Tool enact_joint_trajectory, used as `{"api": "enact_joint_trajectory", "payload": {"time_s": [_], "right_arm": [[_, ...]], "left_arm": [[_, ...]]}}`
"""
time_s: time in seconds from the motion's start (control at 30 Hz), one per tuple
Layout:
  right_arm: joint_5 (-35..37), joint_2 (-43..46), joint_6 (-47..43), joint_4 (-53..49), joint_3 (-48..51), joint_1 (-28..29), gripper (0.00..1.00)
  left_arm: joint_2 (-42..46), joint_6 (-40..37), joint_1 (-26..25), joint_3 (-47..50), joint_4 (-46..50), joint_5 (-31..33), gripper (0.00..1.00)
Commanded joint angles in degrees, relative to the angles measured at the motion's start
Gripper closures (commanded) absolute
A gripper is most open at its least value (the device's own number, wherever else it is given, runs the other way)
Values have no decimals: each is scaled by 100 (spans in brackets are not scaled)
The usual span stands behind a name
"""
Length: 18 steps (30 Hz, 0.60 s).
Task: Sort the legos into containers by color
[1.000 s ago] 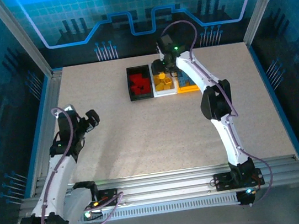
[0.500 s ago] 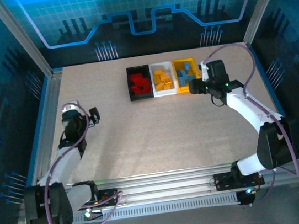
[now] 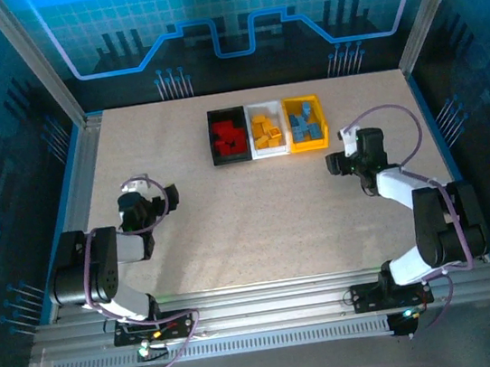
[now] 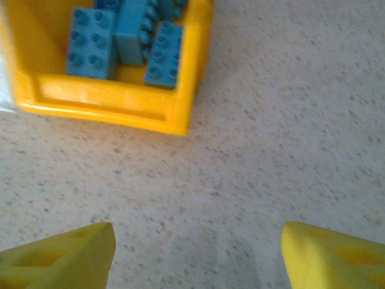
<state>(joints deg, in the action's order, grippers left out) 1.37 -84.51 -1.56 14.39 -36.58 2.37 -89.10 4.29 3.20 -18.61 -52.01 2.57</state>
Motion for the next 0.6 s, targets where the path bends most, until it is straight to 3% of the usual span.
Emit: {"api": "enact_joint_trajectory", "payload": {"time_s": [0.0, 0.1, 0.2, 0.33, 0.43, 0.57], "right_arm": [[-166, 177, -271, 1669, 663, 276, 25], [-75, 9, -152, 1978, 765, 212, 25], [-199, -215, -75, 3469, 1442, 117, 24], [-58, -183, 65, 2858, 1173, 62, 20], [-82, -182, 93, 2866, 1164, 30, 0], [-102, -180, 95, 2872, 1175, 24, 0]], "left_arm": [[44, -120, -21, -137, -404, -151, 1], [42, -181, -30, -190, -331, -265, 1], [33, -240, -61, -228, -257, -323, 1], [25, -309, -76, -278, -194, -416, 1], [23, -421, -144, -353, -49, -482, 1], [32, -429, -149, -343, -53, -468, 1]]}}
